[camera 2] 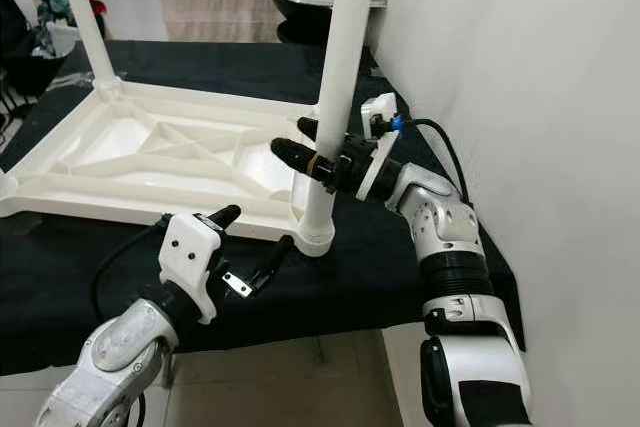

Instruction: Building children table

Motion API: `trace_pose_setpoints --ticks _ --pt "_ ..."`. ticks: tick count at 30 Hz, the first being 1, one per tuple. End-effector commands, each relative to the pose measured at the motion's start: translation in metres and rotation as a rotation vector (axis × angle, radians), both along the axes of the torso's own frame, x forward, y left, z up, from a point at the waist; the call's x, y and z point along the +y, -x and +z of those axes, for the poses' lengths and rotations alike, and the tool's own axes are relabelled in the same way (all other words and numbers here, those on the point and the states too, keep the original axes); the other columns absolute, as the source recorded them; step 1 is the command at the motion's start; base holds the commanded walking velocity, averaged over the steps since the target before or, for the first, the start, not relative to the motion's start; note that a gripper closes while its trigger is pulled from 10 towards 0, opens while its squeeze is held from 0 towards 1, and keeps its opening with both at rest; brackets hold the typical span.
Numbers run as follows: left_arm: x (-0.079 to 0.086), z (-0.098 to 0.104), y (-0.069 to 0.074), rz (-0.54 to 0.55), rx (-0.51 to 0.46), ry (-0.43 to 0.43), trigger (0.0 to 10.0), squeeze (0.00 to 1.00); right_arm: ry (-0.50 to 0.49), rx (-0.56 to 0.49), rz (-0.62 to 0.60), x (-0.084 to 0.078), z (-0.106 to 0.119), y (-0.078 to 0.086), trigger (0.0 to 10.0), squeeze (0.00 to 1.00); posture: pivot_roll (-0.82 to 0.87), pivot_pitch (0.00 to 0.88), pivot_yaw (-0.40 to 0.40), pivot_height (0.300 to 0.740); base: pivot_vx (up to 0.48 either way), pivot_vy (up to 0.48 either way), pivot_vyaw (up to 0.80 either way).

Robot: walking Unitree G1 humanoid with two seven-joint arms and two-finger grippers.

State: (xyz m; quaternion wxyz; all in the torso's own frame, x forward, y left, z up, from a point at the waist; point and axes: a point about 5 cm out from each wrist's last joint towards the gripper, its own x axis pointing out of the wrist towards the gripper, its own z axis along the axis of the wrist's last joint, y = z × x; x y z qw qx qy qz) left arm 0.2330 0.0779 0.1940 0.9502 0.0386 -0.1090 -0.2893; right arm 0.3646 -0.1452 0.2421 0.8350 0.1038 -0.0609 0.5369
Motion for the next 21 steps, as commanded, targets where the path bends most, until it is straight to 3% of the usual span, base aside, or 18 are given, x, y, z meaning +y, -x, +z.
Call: trace_pose_setpoints --ticks 1,4,5,12,13,14,17,19,21 --pt "-0.003 -0.003 0.003 -0.014 0.016 0.002 10.0 0.0 0.009 0.0 0.22 0.023 -0.006 0.003 1.5 0.0 0.12 0.085 -0.089 0.74 0.0 0.0 0.0" --pt "-0.003 -0.003 0.003 -0.013 0.015 -0.001 10.0 0.0 0.025 0.007 0.21 0.027 -0.008 0.001 1.5 0.0 0.12 0.088 -0.091 0.74 0.0 0.0 0.0" --pt "-0.003 -0.003 0.002 -0.013 0.015 -0.001 10.0 0.0 0.025 -0.004 0.187 0.029 -0.008 -0.001 0.0 0.0 0.12 0.089 -0.091 0.74 0.0 0.0 0.0" --pt "-0.003 -0.002 0.002 -0.01 0.014 0.0 10.0 0.0 0.028 -0.002 0.106 0.039 -0.012 -0.005 0.0 0.0 0.12 0.089 -0.09 0.74 0.0 0.0 0.0" --pt "-0.003 -0.003 0.002 -0.01 0.014 0.0 10.0 0.0 0.056 0.001 0.015 0.04 -0.015 -0.009 0.0 0.0 0.12 0.089 -0.09 0.74 0.0 0.0 0.0" --pt "-0.004 -0.003 0.001 -0.01 0.014 0.0 10.0 0.0 0.108 0.033 -0.187 0.037 -0.02 -0.019 0.0 0.0 0.11 0.089 -0.091 0.74 0.0 0.0 0.0" --pt "-0.004 -0.003 0.001 -0.01 0.013 0.0 10.0 0.0 0.13 0.055 -0.275 0.035 -0.023 -0.024 0.0 0.0 0.11 0.089 -0.091 0.74 0.0 0.0 0.0" --pt "-0.003 -0.003 0.001 -0.009 0.013 0.001 10.0 0.0 0.179 0.159 -0.632 0.017 -0.031 -0.04 0.0 0.0 0.11 0.09 -0.086 0.74 0.0 0.0 0.0" --pt "-0.003 -0.003 0.001 -0.009 0.014 0.0 10.0 0.0 0.215 0.253 -0.905 -0.002 -0.042 -0.045 0.0 0.0 0.11 0.092 -0.082 0.74 0.0 0.0 0.0"
